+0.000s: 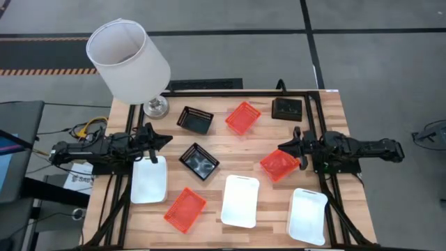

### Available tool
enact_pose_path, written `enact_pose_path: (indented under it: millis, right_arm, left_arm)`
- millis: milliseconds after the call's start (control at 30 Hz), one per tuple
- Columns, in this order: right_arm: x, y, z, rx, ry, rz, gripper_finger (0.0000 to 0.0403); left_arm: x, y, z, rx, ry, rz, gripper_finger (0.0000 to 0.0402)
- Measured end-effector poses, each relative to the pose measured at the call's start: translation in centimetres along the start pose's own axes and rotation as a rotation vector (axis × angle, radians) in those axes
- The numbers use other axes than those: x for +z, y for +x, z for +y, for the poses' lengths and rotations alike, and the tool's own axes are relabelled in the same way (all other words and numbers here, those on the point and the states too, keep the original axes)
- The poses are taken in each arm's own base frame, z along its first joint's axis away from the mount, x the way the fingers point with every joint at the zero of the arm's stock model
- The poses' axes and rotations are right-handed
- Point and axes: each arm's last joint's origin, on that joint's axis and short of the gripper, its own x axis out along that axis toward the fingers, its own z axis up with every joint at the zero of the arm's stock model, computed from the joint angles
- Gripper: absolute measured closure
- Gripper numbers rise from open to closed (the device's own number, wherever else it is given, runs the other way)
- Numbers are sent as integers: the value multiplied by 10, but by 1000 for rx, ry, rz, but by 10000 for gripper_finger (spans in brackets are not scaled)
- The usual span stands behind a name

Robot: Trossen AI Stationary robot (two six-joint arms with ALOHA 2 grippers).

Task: Stack baskets by color
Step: Stack the left white bin on the left white bin

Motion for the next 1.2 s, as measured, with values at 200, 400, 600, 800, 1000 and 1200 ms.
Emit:
enact_pose_path:
  millis: [200,400,600,800,1000,1200]
  right_arm:
    - [1,0,-1,-7,-17,-8,345]
    - [1,0,-1,-5,-18,-13,345]
    - [7,0,1,13,-18,-83,345]
    - [18,-2,3,-7,-11,-209,339]
    - [32,-5,8,19,-7,-285,286]
    - [68,-17,21,32,-14,-309,216]
  left_arm:
    - [1,0,-1,-9,-9,-23,401]
    - [2,0,-1,-7,-84,-27,401]
    - [4,0,1,66,-100,-75,401]
    - [18,-2,-4,-8,-234,-207,386]
    - [39,-7,-13,-208,-354,-363,321]
    - [54,-7,-20,-294,-462,-355,261]
